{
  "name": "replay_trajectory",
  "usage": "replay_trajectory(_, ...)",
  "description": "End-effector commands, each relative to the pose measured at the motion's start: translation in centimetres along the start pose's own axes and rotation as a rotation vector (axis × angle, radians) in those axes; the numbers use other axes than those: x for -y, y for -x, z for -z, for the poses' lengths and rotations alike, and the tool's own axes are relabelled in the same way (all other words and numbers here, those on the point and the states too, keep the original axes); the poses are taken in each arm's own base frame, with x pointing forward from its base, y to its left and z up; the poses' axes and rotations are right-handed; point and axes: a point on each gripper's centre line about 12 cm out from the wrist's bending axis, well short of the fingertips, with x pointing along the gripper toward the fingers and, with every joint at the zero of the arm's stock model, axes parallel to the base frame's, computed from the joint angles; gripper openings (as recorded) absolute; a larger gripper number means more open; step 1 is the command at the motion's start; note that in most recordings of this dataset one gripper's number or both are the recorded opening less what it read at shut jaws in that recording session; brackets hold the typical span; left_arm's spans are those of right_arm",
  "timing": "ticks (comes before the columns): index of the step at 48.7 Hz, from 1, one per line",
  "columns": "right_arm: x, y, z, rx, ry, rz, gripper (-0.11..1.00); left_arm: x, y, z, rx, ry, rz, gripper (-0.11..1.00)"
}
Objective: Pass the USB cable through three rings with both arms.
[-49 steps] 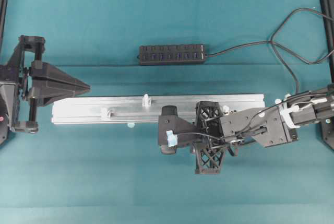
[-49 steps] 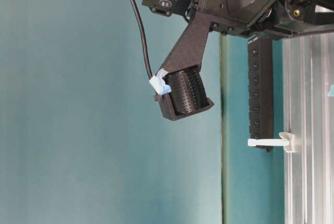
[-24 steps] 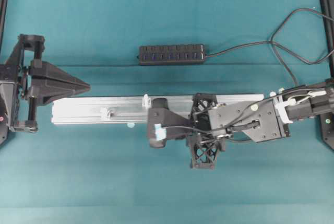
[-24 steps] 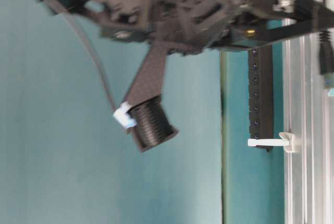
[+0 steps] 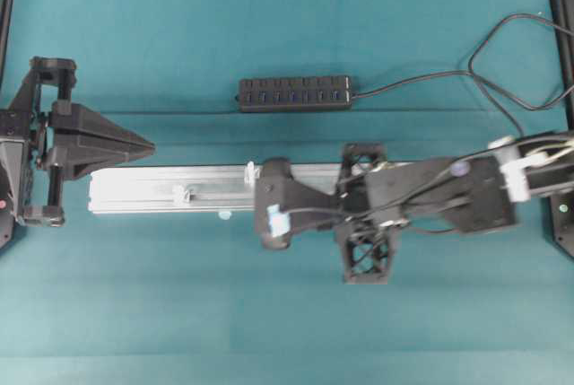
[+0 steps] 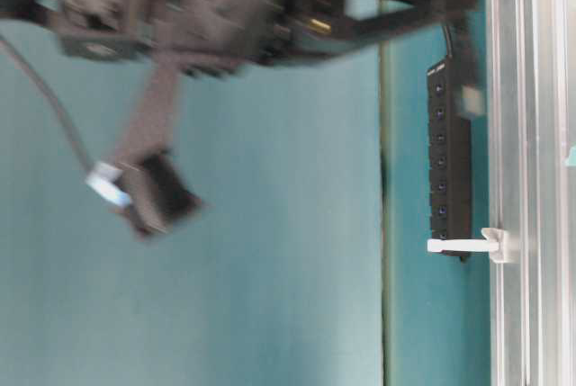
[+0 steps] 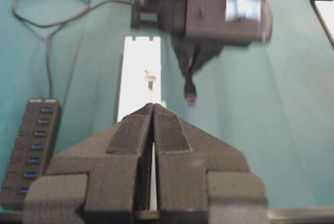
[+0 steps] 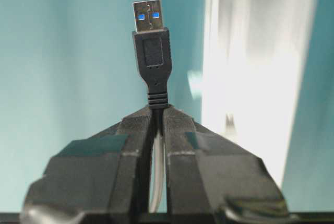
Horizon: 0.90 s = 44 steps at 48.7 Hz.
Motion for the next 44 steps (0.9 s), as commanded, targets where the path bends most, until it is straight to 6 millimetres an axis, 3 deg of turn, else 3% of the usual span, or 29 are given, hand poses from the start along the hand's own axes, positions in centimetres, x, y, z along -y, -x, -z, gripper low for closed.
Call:
replay_trajectory(1,0.8,2.5,0.9,0.014,-0.002,0.009,-0.08,0.0,0.0,-1.0,0.029,0.000,-0.002,0.02)
replay_trajectory(15,3.6,4.5,5.0,-0.071,-0.020,0.086,-0.08,0.0,0.1,-1.1,0.031,0.002,-0.002,0.02)
replay_trajectory(36,4.4,2.6,10.8,-0.042,-0.031,0.081,-0.08,0.2,0.2,-1.5,0.041,0.000,0.007,0.02)
replay_trajectory(44,4.2,0.9,12.2,-0.018,-0.025,0.072,-0.08,0.2,0.2,-1.5,0.043,0.000,0.007,0.02)
